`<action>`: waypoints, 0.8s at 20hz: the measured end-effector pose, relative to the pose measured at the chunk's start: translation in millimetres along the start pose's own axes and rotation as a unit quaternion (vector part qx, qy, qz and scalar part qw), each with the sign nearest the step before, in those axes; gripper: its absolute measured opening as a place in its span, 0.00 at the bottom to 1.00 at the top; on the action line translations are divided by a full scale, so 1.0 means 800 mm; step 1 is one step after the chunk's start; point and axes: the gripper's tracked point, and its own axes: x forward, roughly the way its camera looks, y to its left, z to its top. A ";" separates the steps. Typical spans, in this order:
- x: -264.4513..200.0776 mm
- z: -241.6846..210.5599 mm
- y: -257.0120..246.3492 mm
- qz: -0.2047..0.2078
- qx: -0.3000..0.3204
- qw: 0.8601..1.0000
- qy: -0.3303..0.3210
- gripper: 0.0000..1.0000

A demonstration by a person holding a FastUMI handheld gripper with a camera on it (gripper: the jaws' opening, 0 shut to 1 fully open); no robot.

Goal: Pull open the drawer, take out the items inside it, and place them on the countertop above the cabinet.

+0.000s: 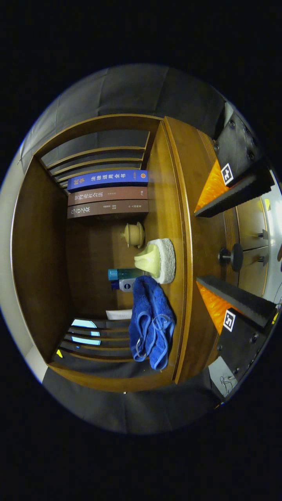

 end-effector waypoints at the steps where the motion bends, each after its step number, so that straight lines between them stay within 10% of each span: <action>1: -0.014 0.016 0.005 0.007 0.003 1.000 -0.011 0.99; 16: -0.167 0.203 0.008 0.035 0.036 0.997 -0.064 0.98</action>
